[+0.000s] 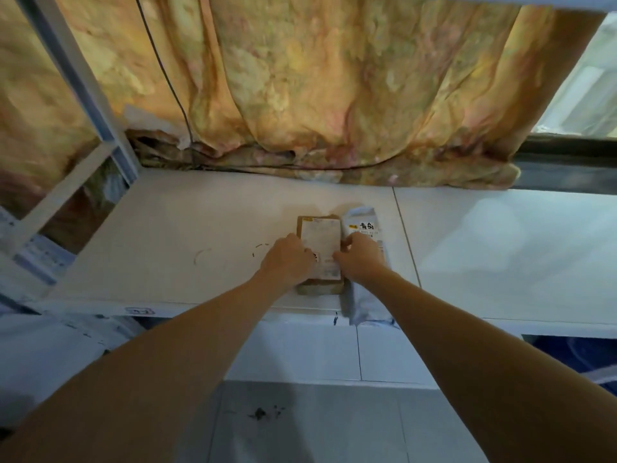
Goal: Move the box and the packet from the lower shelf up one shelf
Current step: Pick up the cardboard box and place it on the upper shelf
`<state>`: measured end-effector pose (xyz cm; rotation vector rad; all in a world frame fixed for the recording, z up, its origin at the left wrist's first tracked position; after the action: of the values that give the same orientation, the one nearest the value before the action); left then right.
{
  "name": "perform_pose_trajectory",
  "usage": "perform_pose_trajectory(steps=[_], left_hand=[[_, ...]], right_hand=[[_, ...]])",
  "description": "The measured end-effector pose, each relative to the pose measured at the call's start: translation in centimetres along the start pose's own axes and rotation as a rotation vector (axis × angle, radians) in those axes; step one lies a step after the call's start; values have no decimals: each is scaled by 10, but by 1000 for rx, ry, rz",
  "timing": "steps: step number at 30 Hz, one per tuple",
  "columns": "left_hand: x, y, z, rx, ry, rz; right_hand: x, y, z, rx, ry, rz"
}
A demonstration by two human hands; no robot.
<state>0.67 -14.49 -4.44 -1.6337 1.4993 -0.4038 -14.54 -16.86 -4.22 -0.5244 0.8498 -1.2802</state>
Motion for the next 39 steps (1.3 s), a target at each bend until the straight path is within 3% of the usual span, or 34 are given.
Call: perform_pose_trajectory(steps=[6, 18, 26, 39], left_hand=[[-46, -60, -11, -52, 105, -97], [-220, -177, -47, -188, 461, -231], [-279, -221, -70, -175, 526, -339], [-304, -218, -107, -233, 543, -444]], right_hand=[[-51, -34, 41, 123, -40, -106], [-231, -119, 118, 291, -145, -344], [-286, -164, 153, 321, -238, -397], [-296, -206, 147, 355, -352, -362]])
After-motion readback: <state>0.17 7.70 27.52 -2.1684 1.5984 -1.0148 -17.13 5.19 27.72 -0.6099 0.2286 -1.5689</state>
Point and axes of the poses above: each hand's wrist, its own x-axis towards the middle knuckle, its own y-axis out of the palm, z = x × y, the point moved 9 cm from there along x, towards the middle knuckle, and after that the axes turned 2 degrees about -y, right-handed, at the moved point
